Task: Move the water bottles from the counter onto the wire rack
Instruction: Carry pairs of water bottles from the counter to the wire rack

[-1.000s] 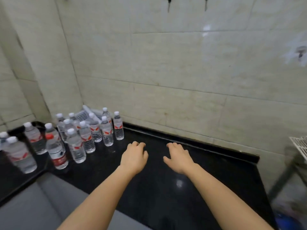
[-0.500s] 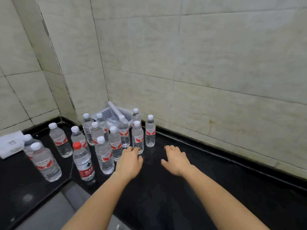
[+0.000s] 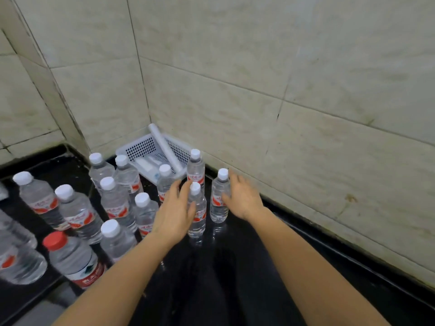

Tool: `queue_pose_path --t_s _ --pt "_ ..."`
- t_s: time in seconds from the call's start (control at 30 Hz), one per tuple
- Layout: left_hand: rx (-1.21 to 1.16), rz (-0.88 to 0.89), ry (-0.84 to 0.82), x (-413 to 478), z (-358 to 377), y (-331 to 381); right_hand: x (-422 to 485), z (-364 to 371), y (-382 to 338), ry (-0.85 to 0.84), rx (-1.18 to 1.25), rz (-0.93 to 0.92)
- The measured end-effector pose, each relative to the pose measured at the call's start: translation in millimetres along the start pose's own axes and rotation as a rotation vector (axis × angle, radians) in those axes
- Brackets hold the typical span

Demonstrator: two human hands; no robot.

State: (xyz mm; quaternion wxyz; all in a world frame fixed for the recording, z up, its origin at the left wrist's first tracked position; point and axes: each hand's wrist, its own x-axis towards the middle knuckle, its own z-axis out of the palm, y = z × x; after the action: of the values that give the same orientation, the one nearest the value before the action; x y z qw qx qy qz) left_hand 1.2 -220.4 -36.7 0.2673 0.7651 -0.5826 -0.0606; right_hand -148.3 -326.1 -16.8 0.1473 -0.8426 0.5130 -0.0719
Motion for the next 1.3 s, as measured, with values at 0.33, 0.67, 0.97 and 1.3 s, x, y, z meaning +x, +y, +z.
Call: queue_pose_path --t_s 0.33,0.67,0.97,1.3 --pt "-0.057 0.021 -0.033 20.9 12.4 -11.9 36.2 19.8 -0.7 0.070 -0.134 -0.099" --pt "0.007 0.002 -0.079 3.0 6.2 15.0 -14.6 27.1 3.9 0.127 0.123 -0.048" --pt "0.080 0.165 -0.091 -70.4 -33.1 41.4 -119.6 -18.7 14.0 0.017 0.346 0.067" --pt "-0.134 0.306 -0.237 -211.1 -58.7 131.3 -332.8 -74.4 50.9 0.083 0.364 0.179"
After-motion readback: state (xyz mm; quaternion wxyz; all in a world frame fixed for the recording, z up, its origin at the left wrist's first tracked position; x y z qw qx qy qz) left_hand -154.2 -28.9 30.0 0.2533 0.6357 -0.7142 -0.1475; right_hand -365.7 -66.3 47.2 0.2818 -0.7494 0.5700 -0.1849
